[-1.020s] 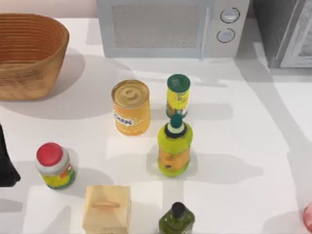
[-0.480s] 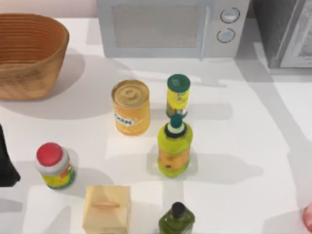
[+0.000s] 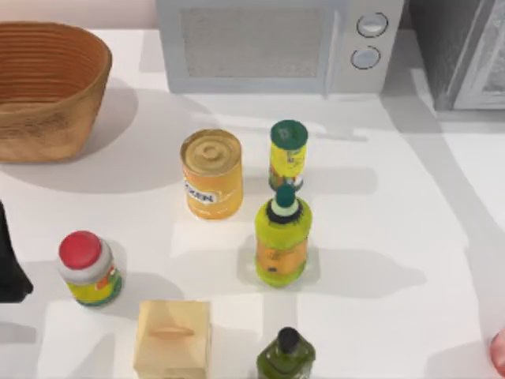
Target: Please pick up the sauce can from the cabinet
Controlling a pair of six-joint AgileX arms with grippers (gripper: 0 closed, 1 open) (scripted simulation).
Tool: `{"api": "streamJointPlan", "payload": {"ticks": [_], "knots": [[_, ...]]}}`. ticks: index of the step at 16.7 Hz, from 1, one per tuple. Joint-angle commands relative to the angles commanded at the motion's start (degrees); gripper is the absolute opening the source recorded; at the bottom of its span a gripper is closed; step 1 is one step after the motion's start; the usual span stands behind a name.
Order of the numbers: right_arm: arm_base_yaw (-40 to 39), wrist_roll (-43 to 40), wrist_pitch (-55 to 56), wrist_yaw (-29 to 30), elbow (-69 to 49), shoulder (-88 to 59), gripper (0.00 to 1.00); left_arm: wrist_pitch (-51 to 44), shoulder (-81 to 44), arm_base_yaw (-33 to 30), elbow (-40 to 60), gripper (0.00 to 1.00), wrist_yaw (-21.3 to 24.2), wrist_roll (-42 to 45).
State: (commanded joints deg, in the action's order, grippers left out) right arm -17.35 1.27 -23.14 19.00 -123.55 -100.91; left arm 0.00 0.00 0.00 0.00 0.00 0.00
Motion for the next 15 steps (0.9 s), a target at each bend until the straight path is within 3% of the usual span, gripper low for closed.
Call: {"api": "streamJointPlan", "payload": {"ticks": [5, 15], "knots": [[-1.0, 0.2, -0.9, 0.9, 0.0, 1.0, 0.00, 0.0, 0.0, 0.0, 0.0, 1.00, 0.0, 0.0], [-17.1, 0.3, -19.4, 16.6, 1.4, 20.7, 0.00, 0.0, 0.0, 0.0, 0.0, 1.00, 0.0, 0.0]]}}
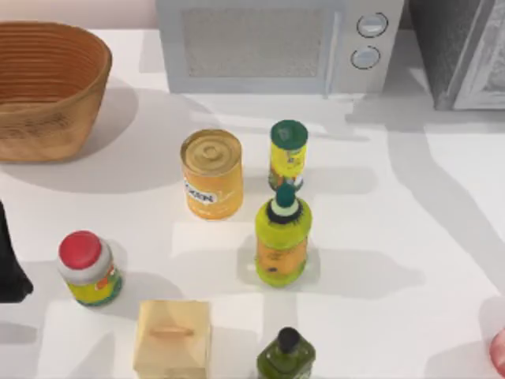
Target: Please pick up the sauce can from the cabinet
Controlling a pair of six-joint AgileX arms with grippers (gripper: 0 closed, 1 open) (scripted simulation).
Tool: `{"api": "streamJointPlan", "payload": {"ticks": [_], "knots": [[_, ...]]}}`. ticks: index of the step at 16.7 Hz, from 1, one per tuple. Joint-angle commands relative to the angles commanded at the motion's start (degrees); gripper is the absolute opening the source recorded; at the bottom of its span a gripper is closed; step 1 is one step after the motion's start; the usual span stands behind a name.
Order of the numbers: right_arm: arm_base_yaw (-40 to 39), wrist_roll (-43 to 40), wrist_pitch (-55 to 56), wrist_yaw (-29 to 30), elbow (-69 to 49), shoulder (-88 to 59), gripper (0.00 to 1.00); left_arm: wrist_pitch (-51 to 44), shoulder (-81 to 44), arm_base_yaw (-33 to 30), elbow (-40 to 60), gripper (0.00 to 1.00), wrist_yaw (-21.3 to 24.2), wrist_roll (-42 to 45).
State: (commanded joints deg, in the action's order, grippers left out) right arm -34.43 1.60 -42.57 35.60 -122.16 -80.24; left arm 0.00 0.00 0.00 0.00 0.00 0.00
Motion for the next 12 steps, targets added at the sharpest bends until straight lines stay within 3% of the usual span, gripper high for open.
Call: {"api": "streamJointPlan", "payload": {"ticks": [7, 12], "knots": [[-0.3, 0.1, -0.4, 0.4, 0.6, 1.0, 0.00, 0.0, 0.0, 0.0, 0.0, 1.00, 0.0, 0.0], [3.4, -0.2, 3.9, -3.2, 12.6, 9.1, 0.00, 0.0, 0.0, 0.0, 0.0, 1.00, 0.0, 0.0]]}}
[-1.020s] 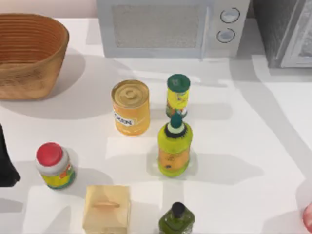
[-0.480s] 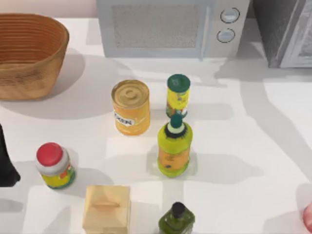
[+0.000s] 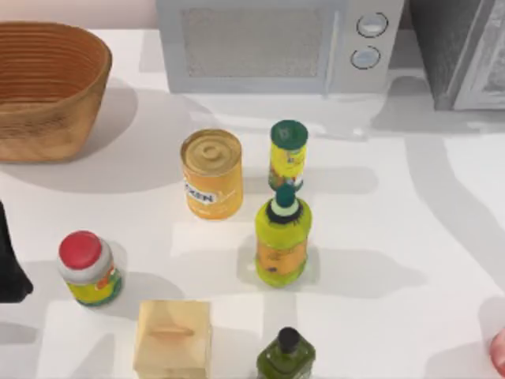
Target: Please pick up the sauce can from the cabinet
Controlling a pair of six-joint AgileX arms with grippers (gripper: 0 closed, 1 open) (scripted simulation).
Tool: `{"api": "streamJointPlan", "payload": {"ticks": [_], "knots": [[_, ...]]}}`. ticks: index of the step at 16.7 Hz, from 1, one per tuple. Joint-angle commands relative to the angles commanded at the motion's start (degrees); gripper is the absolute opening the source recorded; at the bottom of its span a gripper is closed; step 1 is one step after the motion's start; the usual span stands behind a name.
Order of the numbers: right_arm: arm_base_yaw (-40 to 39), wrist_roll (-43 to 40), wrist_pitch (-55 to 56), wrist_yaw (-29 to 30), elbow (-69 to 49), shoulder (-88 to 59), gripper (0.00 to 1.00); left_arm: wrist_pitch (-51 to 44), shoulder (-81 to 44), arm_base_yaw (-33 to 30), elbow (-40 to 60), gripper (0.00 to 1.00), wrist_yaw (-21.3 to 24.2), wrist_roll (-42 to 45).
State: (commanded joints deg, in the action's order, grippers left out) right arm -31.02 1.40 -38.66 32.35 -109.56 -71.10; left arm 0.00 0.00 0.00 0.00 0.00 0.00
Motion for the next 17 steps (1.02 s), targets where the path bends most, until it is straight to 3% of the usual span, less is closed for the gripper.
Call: {"api": "streamJointPlan", "payload": {"ticks": [4, 13, 17], "knots": [[5.6, -0.3, 6.7, -5.6, 20.5, 12.5, 0.00, 0.0, 0.0, 0.0, 0.0, 1.00, 0.0, 0.0], [21.4, -1.0, 26.5, -22.2, 82.5, 49.0, 0.00, 0.0, 0.0, 0.0, 0.0, 1.00, 0.0, 0.0], [27.4, -1.2, 34.1, -28.5, 100.6, 62.9, 0.00, 0.0, 0.0, 0.0, 0.0, 1.00, 0.0, 0.0]]}}
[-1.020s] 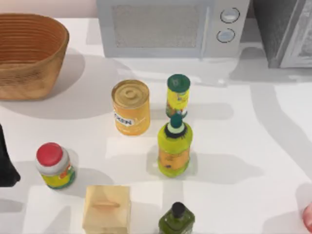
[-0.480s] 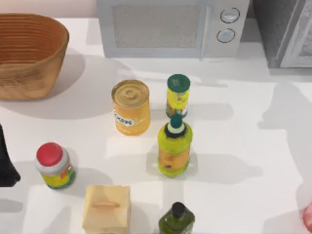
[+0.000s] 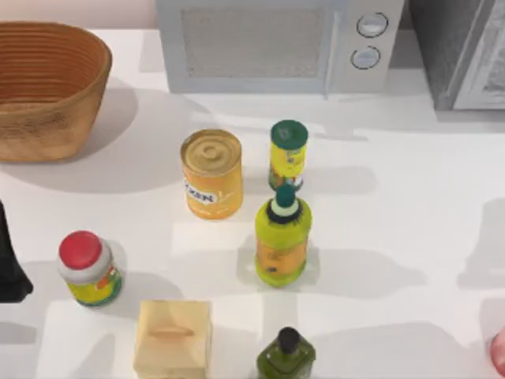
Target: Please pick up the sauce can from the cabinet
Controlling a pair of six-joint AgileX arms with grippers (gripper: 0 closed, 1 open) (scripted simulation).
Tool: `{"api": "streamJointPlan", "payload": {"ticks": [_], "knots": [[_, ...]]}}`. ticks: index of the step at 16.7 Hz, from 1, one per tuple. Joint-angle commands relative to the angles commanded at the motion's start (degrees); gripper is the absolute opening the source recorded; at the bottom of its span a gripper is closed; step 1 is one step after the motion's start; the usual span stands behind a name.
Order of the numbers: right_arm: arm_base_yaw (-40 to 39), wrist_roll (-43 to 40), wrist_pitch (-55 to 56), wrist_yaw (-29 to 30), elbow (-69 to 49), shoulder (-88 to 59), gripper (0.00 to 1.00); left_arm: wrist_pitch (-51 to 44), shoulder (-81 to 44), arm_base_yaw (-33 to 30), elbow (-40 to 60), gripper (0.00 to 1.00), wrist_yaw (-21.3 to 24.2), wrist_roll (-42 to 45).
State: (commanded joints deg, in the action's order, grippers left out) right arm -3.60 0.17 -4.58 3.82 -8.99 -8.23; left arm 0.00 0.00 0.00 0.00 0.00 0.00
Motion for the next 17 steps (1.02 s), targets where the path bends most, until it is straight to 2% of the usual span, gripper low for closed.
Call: {"api": "streamJointPlan", "payload": {"ticks": [4, 10, 13, 17], "knots": [[3.4, -0.2, 4.3, -3.6, 8.4, 7.7, 0.00, 0.0, 0.0, 0.0, 0.0, 1.00, 0.0, 0.0], [3.4, -0.1, 4.5, -3.8, 9.0, 7.9, 0.00, 0.0, 0.0, 0.0, 0.0, 1.00, 0.0, 0.0], [4.1, 0.0, 7.7, -6.1, 8.5, 4.4, 0.00, 0.0, 0.0, 0.0, 0.0, 1.00, 0.0, 0.0], [6.4, 0.2, 20.1, -13.7, 6.7, -8.6, 0.00, 0.0, 0.0, 0.0, 0.0, 1.00, 0.0, 0.0]]}}
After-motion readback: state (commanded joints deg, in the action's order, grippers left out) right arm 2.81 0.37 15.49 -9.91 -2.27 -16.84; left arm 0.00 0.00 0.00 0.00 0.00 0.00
